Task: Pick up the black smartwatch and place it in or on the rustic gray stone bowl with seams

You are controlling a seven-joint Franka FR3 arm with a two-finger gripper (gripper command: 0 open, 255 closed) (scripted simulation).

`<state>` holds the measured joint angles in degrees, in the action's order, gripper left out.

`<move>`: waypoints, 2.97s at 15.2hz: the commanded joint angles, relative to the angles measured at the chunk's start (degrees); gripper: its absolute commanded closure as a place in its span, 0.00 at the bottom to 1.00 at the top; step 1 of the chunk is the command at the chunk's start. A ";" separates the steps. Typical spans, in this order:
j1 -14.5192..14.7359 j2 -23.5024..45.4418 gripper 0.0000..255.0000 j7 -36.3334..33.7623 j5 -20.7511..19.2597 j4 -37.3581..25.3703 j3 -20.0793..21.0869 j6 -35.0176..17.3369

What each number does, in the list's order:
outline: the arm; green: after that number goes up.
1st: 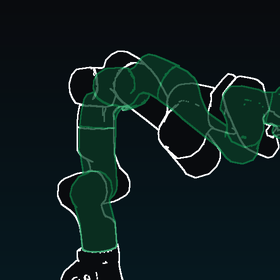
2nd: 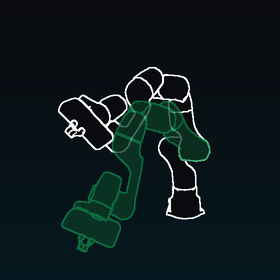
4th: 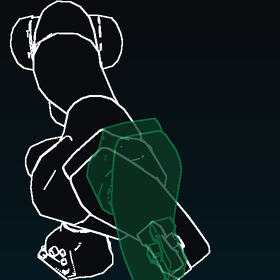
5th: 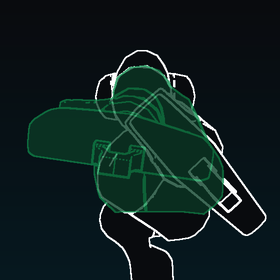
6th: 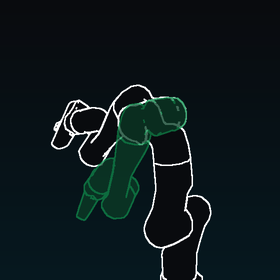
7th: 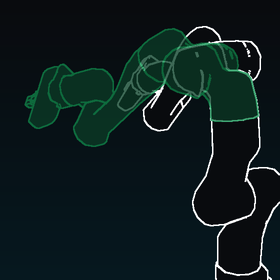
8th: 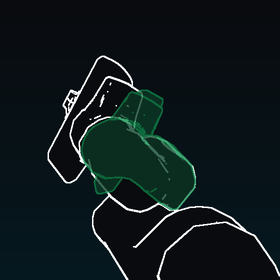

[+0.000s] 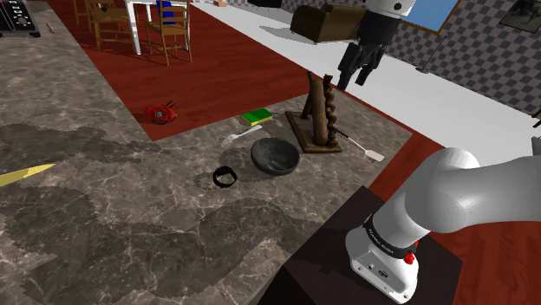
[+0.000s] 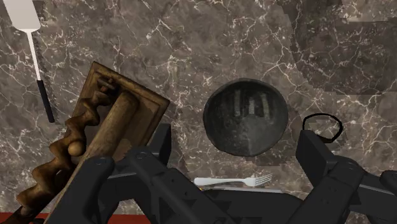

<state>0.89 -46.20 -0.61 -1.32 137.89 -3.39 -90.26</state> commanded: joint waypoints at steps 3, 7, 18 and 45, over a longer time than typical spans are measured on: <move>0.79 -0.35 0.00 -0.43 1.27 3.67 0.57 -4.38; 2.65 0.11 0.00 -1.11 3.92 10.21 1.88 -13.58; 10.08 11.41 0.00 -1.37 12.65 21.49 6.10 -42.78; 24.13 60.45 0.00 34.11 61.39 5.47 16.03 -88.04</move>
<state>25.13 14.04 33.24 59.78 143.50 12.43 -178.15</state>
